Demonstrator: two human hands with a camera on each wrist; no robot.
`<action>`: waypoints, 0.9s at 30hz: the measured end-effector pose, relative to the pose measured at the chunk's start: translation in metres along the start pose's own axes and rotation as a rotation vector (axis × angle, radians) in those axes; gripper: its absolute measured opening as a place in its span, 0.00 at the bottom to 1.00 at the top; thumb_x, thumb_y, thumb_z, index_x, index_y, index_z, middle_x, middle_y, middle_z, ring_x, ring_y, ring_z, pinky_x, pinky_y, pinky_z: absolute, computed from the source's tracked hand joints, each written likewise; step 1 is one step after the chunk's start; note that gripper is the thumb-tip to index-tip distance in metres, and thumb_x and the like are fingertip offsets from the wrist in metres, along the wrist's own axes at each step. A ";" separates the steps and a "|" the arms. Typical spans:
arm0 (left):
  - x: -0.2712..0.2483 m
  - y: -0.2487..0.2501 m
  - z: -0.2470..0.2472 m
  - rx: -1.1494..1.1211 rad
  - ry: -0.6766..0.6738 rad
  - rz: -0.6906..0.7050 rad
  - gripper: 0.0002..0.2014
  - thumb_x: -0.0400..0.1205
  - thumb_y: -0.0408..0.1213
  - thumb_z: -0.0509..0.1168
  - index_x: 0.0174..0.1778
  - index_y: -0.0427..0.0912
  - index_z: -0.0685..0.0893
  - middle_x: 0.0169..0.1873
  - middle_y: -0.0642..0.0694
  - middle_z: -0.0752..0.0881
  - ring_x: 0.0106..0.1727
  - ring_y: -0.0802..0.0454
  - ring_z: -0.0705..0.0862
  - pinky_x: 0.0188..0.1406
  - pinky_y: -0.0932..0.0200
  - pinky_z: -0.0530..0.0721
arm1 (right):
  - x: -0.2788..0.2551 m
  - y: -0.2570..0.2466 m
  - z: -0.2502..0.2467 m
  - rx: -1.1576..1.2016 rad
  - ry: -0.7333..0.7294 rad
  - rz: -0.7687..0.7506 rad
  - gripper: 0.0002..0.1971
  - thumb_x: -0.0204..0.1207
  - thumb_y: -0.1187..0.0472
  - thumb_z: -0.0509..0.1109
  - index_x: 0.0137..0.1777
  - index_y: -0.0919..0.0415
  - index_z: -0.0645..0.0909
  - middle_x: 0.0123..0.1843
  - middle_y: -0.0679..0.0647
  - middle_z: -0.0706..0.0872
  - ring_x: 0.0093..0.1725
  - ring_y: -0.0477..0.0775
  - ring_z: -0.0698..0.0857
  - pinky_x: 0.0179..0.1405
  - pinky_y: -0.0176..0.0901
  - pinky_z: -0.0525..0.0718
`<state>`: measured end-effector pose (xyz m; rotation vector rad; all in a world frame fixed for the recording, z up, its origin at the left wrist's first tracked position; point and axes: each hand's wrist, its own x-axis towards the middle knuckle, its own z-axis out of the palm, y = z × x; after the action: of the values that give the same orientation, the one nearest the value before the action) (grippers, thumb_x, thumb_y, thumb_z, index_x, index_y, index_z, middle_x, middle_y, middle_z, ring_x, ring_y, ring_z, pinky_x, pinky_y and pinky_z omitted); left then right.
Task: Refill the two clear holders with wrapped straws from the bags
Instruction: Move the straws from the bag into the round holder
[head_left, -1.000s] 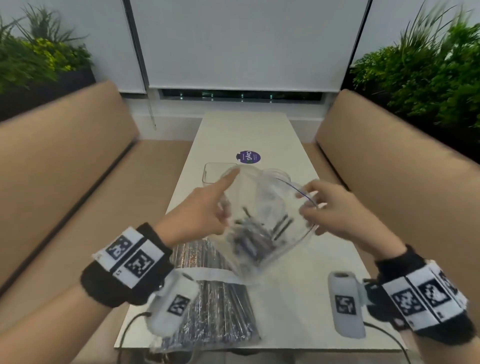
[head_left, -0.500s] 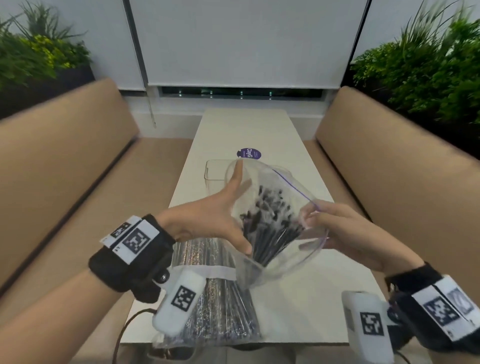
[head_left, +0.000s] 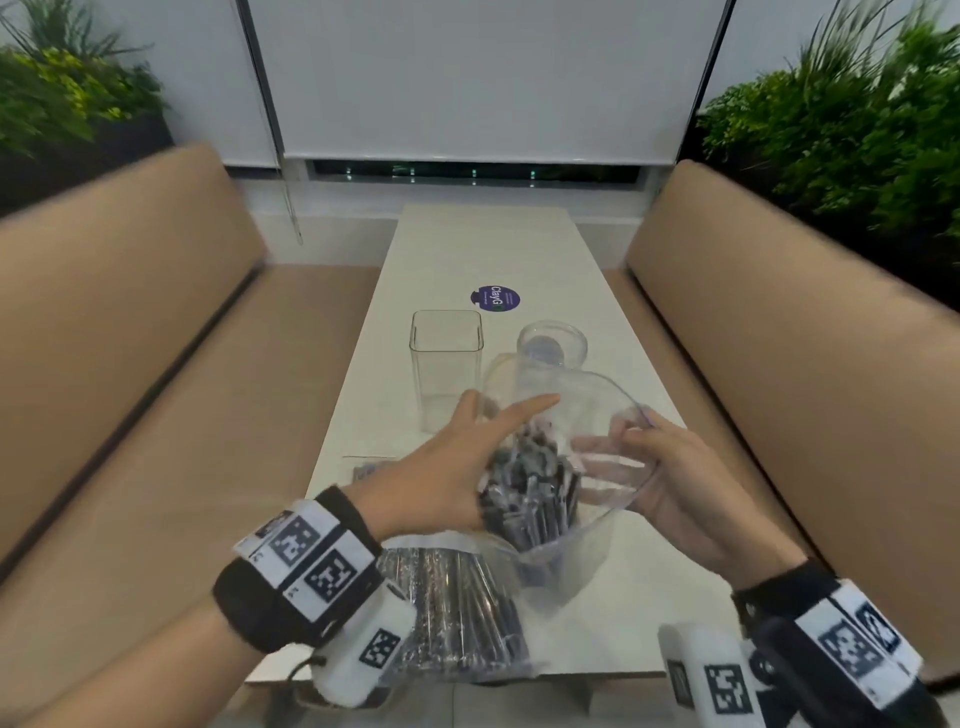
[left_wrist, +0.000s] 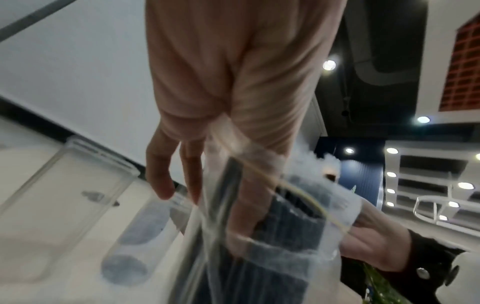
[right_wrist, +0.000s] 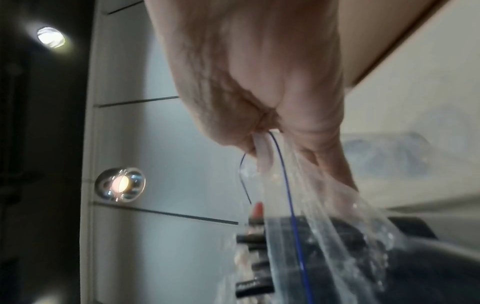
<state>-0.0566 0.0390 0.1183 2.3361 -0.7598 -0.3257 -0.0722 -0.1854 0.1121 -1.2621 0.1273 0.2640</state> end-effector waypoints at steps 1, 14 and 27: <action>0.000 -0.003 0.003 -0.050 -0.009 -0.005 0.56 0.65 0.45 0.82 0.80 0.69 0.51 0.62 0.51 0.64 0.62 0.56 0.73 0.70 0.63 0.71 | 0.001 0.001 0.001 0.083 0.032 0.005 0.14 0.84 0.72 0.54 0.38 0.62 0.75 0.47 0.71 0.89 0.43 0.67 0.92 0.40 0.58 0.90; 0.014 -0.001 0.034 -0.678 0.265 -0.081 0.71 0.65 0.25 0.81 0.77 0.71 0.28 0.76 0.75 0.52 0.52 0.51 0.89 0.32 0.60 0.88 | -0.040 0.023 -0.002 -0.320 0.023 0.312 0.19 0.72 0.30 0.63 0.64 0.23 0.71 0.63 0.31 0.82 0.62 0.62 0.83 0.52 0.61 0.85; 0.054 0.003 0.025 -0.665 -0.052 -0.160 0.46 0.69 0.29 0.79 0.78 0.61 0.66 0.57 0.64 0.83 0.50 0.77 0.85 0.50 0.77 0.82 | 0.006 0.002 -0.075 -0.046 0.234 0.080 0.24 0.88 0.53 0.54 0.32 0.64 0.77 0.35 0.60 0.89 0.36 0.59 0.90 0.55 0.57 0.81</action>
<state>-0.0251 -0.0082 0.0997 1.7593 -0.3992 -0.6074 -0.0633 -0.2551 0.0866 -1.3326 0.3745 0.1887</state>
